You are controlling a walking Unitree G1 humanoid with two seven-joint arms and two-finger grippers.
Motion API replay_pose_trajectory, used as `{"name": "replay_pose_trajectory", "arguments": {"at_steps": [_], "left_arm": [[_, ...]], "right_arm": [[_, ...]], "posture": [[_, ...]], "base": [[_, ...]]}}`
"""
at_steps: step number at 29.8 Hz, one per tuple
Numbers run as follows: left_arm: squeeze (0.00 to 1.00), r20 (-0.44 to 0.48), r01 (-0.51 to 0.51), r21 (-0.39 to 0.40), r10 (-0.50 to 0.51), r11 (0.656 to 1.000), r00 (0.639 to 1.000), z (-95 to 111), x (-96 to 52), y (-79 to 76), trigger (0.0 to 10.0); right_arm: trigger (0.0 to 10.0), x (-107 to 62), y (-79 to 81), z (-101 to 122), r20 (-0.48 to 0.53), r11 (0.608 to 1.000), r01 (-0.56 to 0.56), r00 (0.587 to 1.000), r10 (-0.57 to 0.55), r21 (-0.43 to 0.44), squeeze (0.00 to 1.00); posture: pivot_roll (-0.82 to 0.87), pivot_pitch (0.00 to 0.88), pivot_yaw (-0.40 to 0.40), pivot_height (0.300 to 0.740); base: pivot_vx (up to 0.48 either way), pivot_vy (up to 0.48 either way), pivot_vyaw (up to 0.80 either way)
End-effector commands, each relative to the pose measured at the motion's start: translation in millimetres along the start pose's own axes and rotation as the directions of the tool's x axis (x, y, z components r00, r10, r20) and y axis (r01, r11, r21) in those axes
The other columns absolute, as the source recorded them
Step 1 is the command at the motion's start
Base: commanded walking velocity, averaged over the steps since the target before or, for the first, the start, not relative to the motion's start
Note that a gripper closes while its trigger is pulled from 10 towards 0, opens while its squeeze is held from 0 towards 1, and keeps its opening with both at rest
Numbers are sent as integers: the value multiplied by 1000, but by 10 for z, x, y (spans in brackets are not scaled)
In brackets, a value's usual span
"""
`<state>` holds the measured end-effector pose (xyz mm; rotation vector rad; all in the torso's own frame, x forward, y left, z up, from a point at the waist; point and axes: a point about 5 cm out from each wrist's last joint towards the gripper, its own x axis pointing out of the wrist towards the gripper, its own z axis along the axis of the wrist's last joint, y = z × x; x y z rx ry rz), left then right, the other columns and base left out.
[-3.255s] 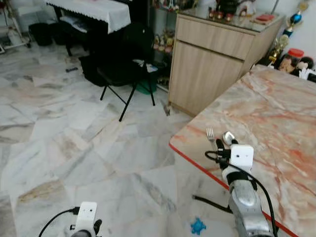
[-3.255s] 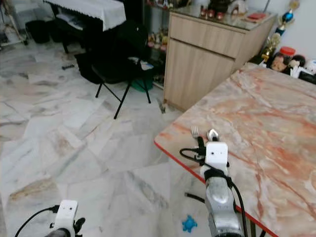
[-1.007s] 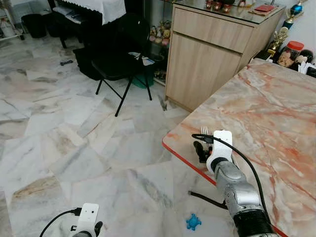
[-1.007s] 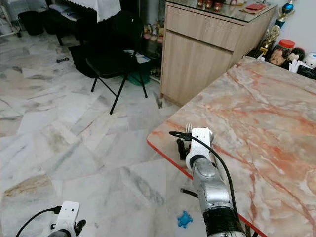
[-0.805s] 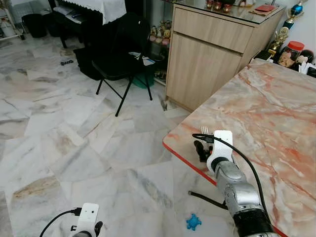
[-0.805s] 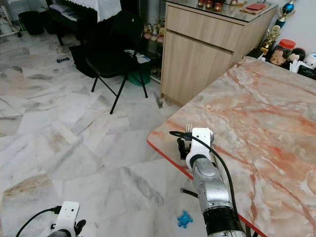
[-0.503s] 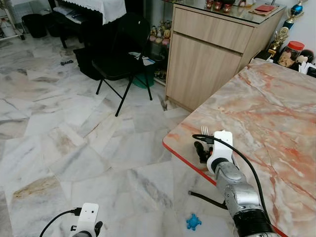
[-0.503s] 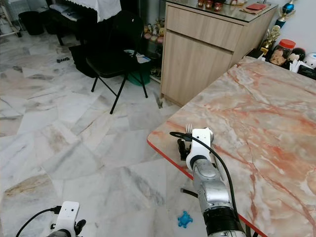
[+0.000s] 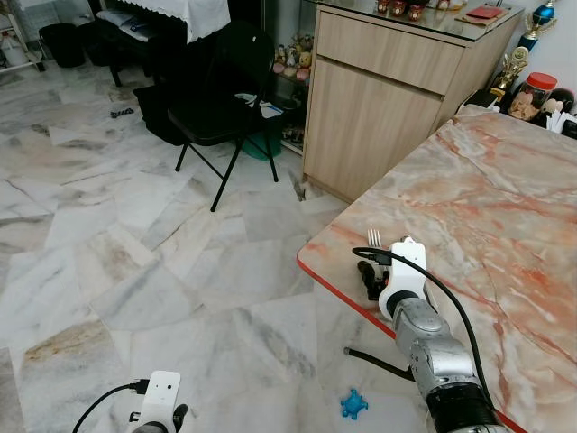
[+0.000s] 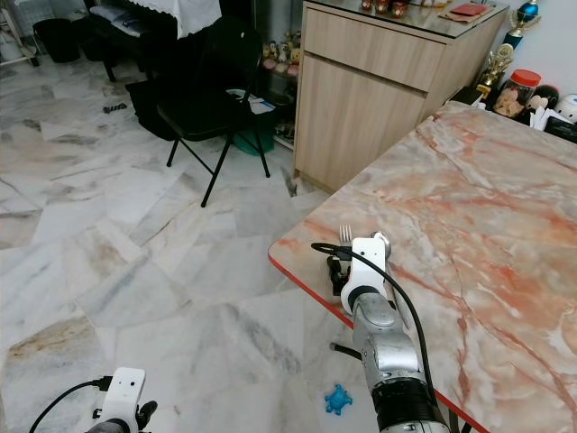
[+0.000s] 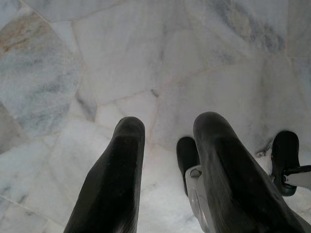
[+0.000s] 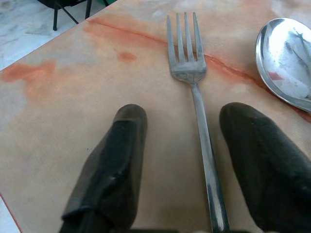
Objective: Setting the table
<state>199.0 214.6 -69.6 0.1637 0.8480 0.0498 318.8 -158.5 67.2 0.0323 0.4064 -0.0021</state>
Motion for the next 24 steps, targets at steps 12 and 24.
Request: {"name": "replay_pose_trajectory", "arguments": {"at_steps": [12,24], "left_arm": [[0,-8,4,-8,-4,1000,1000,-12,1,-37,10000],[0,-10,1,-9,-1,1000,1000,-14,0,-25,10000]], "right_arm": [[0,3,3,-23,-6,1000,-3,1000,3,8,0],[0,-8,36,-47,-9,1000,-16,1000,16,12,0]], "posture": [[127,63,-49,740],[129,61,-49,740]], "base": [[0,0,0],[0,0,0]]}}
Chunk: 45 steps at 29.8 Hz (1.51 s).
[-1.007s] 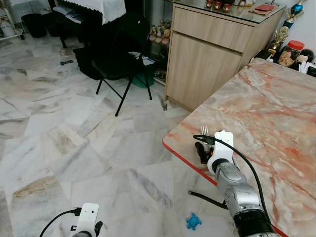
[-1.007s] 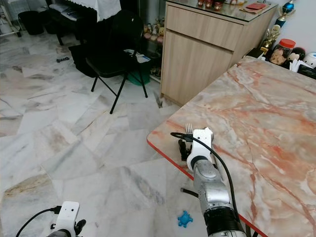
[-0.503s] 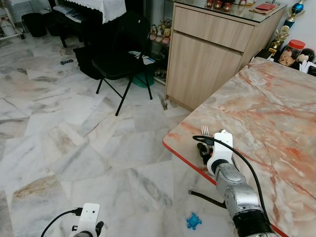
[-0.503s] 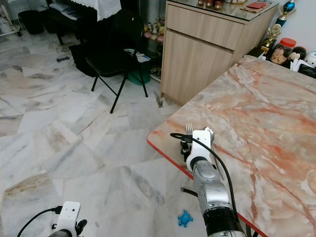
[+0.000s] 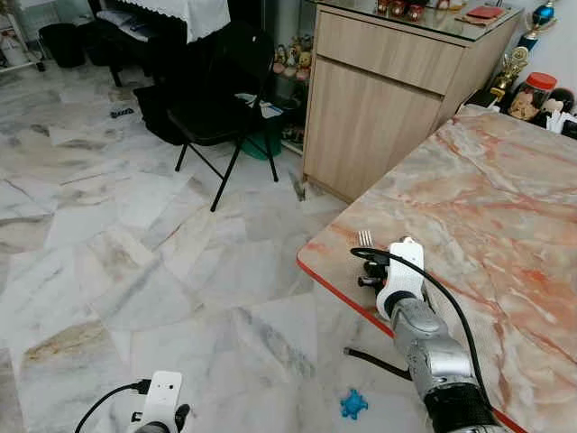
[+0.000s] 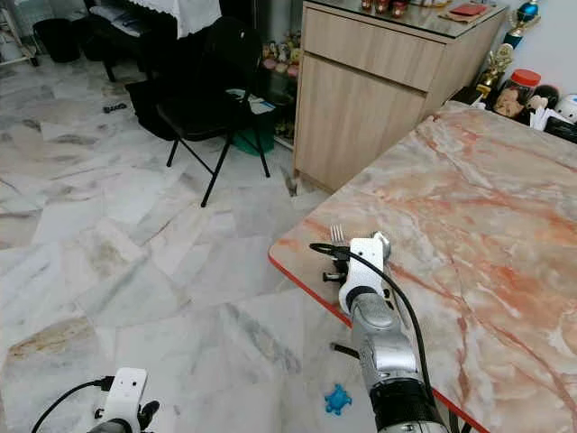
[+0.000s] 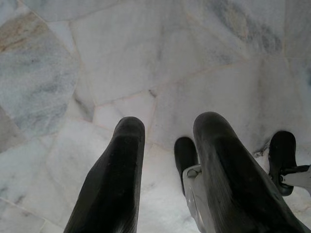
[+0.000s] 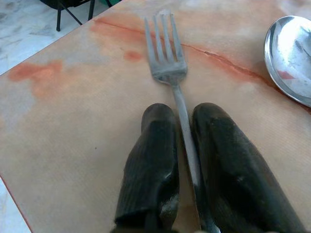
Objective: Setting the table
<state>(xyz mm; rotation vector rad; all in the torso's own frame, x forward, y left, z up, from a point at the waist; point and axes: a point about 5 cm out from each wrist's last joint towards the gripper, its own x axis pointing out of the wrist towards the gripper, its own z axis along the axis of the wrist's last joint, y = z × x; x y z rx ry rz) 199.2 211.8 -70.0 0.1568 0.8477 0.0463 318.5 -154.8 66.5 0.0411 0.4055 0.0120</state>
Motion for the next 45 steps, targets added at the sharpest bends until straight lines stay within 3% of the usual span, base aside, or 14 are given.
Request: {"name": "replay_pose_trajectory", "arguments": {"at_steps": [1,13,17,18,19,20,23,24,30,34,39,45], "left_arm": [[0,-10,-5,-5,5,1000,1000,-15,-1,3,10000],[0,-14,3,0,-3,1000,1000,-25,-3,-20,10000],[0,-16,1,3,-1,1000,1000,-29,-3,-18,10000],[0,-16,0,3,0,1000,1000,-30,-4,-17,10000],[0,-16,0,3,0,1000,1000,-30,-4,-17,10000],[0,-16,0,3,0,1000,1000,-31,-4,-18,10000],[0,-16,0,4,0,1000,1000,-33,-4,-19,10000],[0,-17,-2,3,2,1000,1000,-37,-6,-20,10000],[0,-18,-6,2,6,1000,1000,-62,-13,-14,10000],[0,-19,-7,0,7,1000,1000,-86,-22,-2,10000],[0,-32,-8,19,9,1000,999,-134,-36,32,10000],[0,-29,-16,15,17,1000,999,-125,-34,36,10000]], "right_arm": [[0,-10,-1,-38,-10,1000,0,1000,1,6,0],[0,-23,0,-55,-3,1000,-2,1000,3,10,0],[0,-31,25,9,50,1000,-19,999,18,13,0],[3843,-37,37,41,74,1000,-25,997,25,-8,0],[8510,-42,47,68,94,999,-28,995,31,-30,0],[10000,-51,69,110,126,998,-34,991,40,-52,0],[10000,-68,113,188,181,998,-49,982,56,-42,0],[10000,-99,148,292,252,997,-56,965,69,-58,0],[10000,-184,163,440,400,998,-26,915,47,-58,0],[10000,-252,181,465,462,995,-16,885,59,-97,0],[10000,-369,198,471,543,999,-35,838,51,-39,0],[10000,-395,178,559,585,998,-29,809,61,-64,0]], "posture": [[129,61,-49,740],[129,57,-52,740],[129,56,-52,740],[129,56,-52,740],[129,56,-52,740],[128,55,-53,740],[128,55,-53,740],[127,51,-54,740],[126,31,-55,740],[126,0,-50,740],[129,0,-53,740],[128,5,-56,740]], "base": [[0,0,0],[0,0,0],[0,0,0],[0,0,0],[0,0,0],[0,0,0],[0,0,0],[0,0,0],[0,0,0],[0,0,0],[0,0,0],[0,0,0]]}}
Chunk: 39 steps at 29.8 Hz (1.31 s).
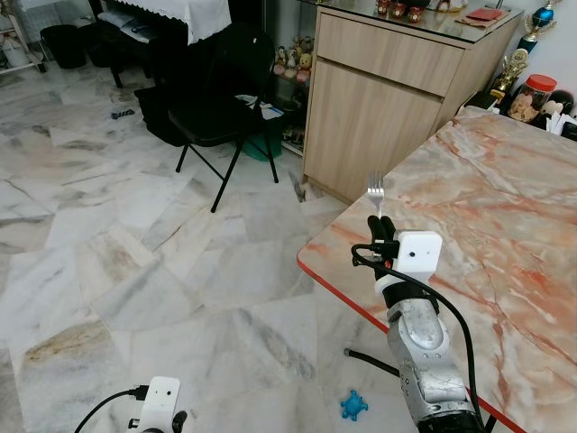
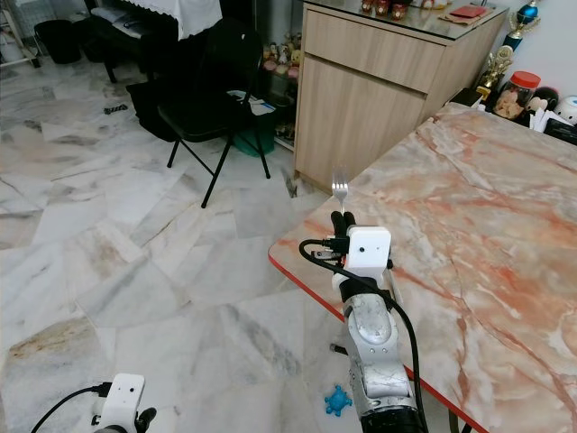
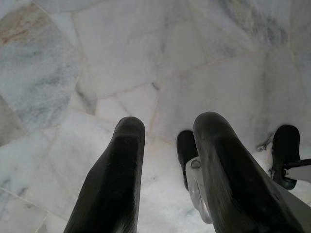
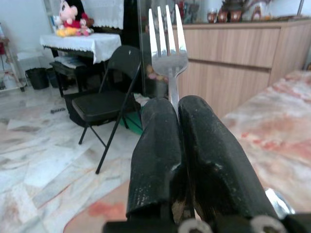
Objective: Setting the table
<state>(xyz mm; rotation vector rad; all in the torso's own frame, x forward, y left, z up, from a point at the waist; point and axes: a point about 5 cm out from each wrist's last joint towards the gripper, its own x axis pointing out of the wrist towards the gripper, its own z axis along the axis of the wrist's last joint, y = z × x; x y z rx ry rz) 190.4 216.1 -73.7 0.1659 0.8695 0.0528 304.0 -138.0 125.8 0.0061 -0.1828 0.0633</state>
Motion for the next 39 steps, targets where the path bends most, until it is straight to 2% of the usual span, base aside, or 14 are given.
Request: {"name": "replay_pose_trajectory", "arguments": {"at_steps": [1,3,8,33,35,39], "left_arm": [[0,-7,-8,8,9,1000,1000,-31,-7,2,10000],[0,-6,-11,0,11,1000,1000,-32,-7,-6,10000],[0,-3,5,30,-5,1000,1000,-12,0,-58,10000],[0,-1,5,67,-5,998,1000,0,-1,6,10000],[0,6,16,107,-17,994,1000,14,2,-12,10000],[0,2,16,101,-17,995,1000,-1,-1,-21,10000]], "right_arm": [[10000,16,-19,82,40,1000,7,999,-7,-7,0],[10000,28,-80,123,65,999,37,997,-38,9,0],[10000,67,-108,191,107,999,33,994,-34,16,0],[10000,104,-97,234,131,998,58,990,-59,13,0],[10000,104,-85,229,131,998,56,990,-57,11,0],[10000,113,-74,232,131,999,53,990,-53,10,0]], "posture": [[128,5,-56,740],[125,3,-56,740],[129,9,-59,740],[134,39,-32,740],[134,40,-35,740],[134,40,-39,740]], "base": [[0,0,0],[0,0,0],[0,0,-238],[0,0,-779],[0,-437,-769],[0,-451,-769]]}}
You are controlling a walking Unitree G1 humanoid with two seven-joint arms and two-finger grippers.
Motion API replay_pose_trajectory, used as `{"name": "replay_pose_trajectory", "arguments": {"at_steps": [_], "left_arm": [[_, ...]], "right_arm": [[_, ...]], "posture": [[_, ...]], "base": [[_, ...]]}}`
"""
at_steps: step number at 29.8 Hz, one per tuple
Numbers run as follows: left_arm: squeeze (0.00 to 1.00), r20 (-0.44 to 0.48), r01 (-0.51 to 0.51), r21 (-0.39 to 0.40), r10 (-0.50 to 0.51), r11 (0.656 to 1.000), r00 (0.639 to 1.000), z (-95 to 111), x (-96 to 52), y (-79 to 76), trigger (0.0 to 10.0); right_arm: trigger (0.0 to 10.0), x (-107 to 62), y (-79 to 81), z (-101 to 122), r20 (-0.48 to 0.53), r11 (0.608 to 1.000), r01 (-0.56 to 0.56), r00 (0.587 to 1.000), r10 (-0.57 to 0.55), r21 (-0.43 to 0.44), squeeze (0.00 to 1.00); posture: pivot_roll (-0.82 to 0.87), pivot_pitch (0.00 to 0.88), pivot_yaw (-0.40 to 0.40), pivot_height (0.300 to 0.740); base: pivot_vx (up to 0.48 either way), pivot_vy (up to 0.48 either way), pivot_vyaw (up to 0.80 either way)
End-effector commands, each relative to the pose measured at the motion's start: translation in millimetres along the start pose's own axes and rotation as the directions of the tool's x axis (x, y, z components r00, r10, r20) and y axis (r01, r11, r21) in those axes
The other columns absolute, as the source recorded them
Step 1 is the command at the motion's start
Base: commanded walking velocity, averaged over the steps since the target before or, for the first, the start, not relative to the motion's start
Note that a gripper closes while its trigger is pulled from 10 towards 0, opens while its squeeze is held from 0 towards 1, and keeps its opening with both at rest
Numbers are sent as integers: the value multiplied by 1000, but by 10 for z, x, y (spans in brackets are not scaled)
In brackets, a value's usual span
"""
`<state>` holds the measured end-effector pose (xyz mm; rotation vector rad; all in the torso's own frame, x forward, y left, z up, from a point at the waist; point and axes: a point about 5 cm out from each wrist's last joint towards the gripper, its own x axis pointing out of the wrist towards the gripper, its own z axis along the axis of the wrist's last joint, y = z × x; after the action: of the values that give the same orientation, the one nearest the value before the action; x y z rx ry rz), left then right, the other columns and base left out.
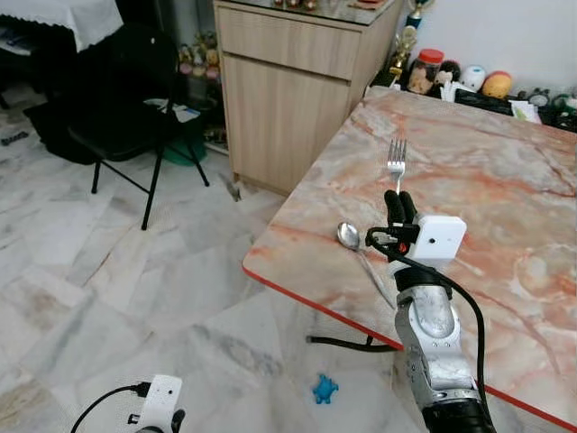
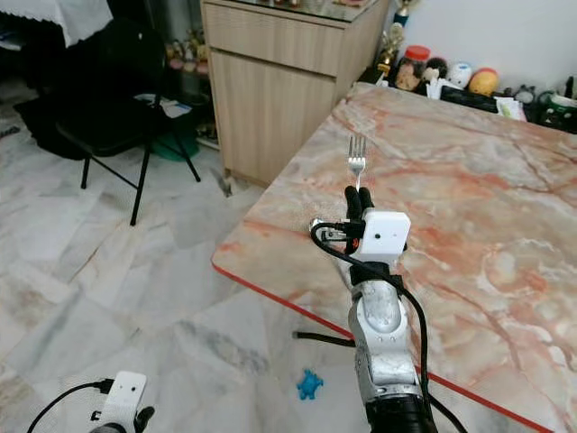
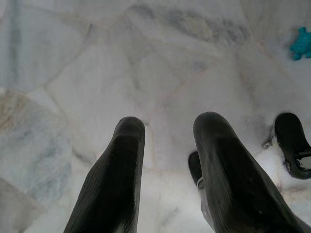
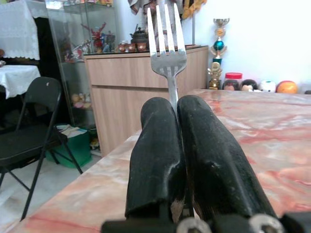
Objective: Setting the table
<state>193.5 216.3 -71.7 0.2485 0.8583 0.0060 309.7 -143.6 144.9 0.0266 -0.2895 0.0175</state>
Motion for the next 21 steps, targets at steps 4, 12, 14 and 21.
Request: {"name": "replay_pose_trajectory", "arguments": {"at_steps": [4,12,14,21], "left_arm": [[0,-16,12,6,-12,1000,1000,-44,-9,-35,10000],[0,-21,9,-9,-9,1000,1000,-70,-15,-52,10000],[0,-21,8,-15,-9,1000,1000,-72,-16,-53,10000],[0,-20,8,-14,-8,1000,1000,-70,-15,-52,10000]], "right_arm": [[10000,34,-9,51,25,1000,5,1000,-5,-7,0],[10000,39,9,58,26,1000,-9,1000,9,-20,0],[10000,40,8,59,26,1000,-10,1000,10,-21,0],[10000,45,13,66,29,1000,-10,1000,10,-21,0]], "posture": [[133,41,-40,740],[130,46,-46,740],[130,46,-46,740],[128,46,-47,740]], "base": [[0,-364,-769],[0,0,-767],[0,0,-766],[0,0,-766]]}}
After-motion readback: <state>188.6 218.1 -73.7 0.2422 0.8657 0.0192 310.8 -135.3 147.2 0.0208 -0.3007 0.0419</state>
